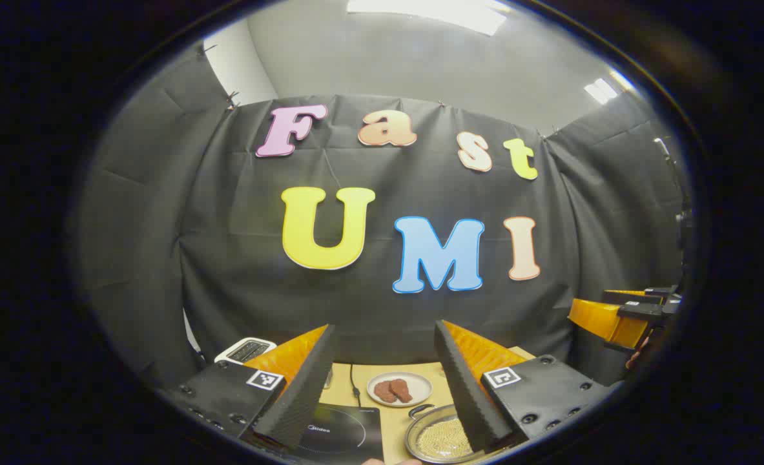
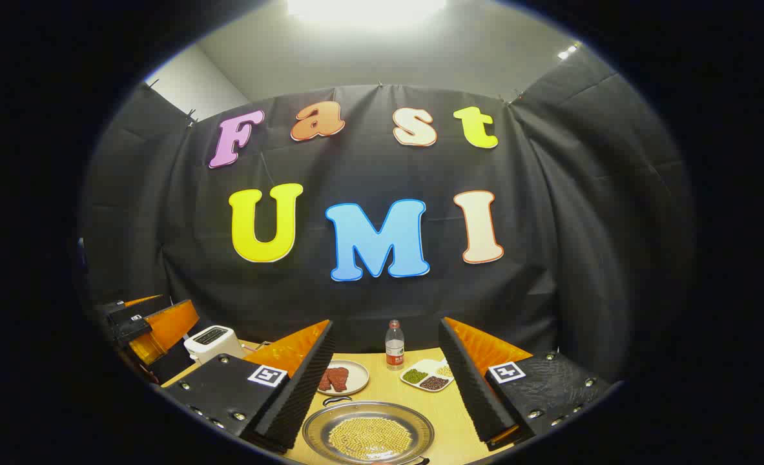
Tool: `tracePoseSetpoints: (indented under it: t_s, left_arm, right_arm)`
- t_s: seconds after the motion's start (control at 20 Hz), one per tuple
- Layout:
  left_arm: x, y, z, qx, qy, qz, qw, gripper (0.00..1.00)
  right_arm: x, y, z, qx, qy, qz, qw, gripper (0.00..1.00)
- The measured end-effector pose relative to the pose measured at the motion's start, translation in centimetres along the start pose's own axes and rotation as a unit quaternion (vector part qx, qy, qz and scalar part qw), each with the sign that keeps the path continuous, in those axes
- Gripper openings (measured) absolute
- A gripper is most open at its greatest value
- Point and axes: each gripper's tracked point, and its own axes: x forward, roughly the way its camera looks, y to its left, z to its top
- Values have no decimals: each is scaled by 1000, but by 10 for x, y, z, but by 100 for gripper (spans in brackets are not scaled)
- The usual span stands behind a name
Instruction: First push the handle of the pot to place it horizontally, then grasp the pot with both hands and set it on the induction cooktop.
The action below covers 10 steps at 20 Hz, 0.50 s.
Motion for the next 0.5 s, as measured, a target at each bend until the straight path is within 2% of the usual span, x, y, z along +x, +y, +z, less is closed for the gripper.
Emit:
tracePoseSetpoints:
  t_s: [0.05, 0.15, 0.2, 0.3, 0.5]
  left_arm:
    - [1, 1, 1, 1, -2, 1, 1000, 95]
    - [3, 3, 1, 5, 0, 3, 1000, 95]
    - [2, 3, -1, 4, 2, 3, 1000, 99]
    - [4, 4, -3, 1, 4, 3, 1000, 95]
    - [2, 7, -1, 2, 1, 5, 1000, 95]
  right_arm:
    - [0, 0, 2, -1, -2, 1, 1000, 98]
    - [3, 2, 3, -2, -2, 3, 1000, 98]
    - [4, 2, 3, -4, -2, 4, 1000, 98]
    - [5, 4, 2, -4, 0, 5, 1000, 98]
    - [4, 5, -2, -1, 5, 6, 1000, 98]
